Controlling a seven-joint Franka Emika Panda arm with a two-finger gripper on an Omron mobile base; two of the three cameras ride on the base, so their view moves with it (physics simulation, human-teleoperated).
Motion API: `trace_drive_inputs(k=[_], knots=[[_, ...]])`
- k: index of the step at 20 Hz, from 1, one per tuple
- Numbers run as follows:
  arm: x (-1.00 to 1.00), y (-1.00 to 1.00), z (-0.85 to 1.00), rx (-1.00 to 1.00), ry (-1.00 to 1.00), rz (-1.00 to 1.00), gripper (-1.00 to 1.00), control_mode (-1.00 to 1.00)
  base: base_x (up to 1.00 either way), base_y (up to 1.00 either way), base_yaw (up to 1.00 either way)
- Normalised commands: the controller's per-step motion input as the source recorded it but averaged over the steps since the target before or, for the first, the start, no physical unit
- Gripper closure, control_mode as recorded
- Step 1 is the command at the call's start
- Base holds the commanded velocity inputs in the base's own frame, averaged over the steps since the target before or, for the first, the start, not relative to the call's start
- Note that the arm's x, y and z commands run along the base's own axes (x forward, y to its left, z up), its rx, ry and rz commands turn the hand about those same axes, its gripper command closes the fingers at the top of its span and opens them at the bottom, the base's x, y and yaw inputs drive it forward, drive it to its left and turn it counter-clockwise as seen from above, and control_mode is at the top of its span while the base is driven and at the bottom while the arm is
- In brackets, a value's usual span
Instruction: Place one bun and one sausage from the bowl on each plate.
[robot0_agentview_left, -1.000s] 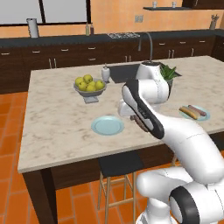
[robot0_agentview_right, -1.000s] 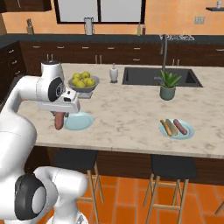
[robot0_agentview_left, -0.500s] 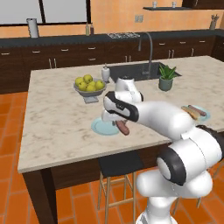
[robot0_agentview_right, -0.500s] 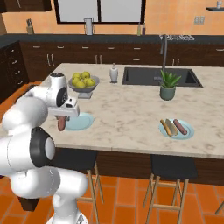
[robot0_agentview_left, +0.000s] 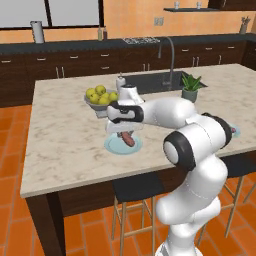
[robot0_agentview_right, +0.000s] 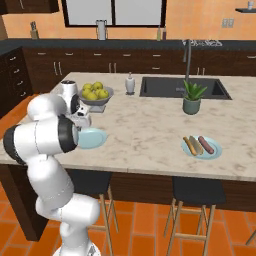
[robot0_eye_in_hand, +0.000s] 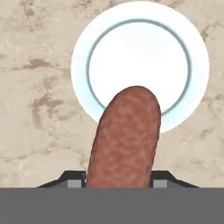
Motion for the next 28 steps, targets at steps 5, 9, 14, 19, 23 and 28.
trace_drive_inputs(k=[5, 9, 14, 19, 23, 28], knots=[[0.83, 0.05, -0.59, 0.00, -0.04, 0.00, 1.00, -1.00, 0.00, 0.00, 0.00], [0.38, 0.04, -0.36, 0.00, 0.00, 0.00, 1.00, -1.00, 0.00, 0.00, 0.00], [0.02, 0.06, -0.31, 0.00, 0.00, 0.00, 1.00, -1.00, 0.00, 0.00, 0.00], [0.01, 0.00, -0.23, 0.00, 0.00, 0.00, 1.00, -1.00, 0.00, 0.00, 0.00], [0.01, 0.00, -0.28, 0.00, -0.02, 0.00, 1.00, -1.00, 0.00, 0.00, 0.00], [0.26, 0.00, 0.00, -0.01, 0.00, 0.00, 1.00, -1.00, 0.00, 0.00, 0.00]])
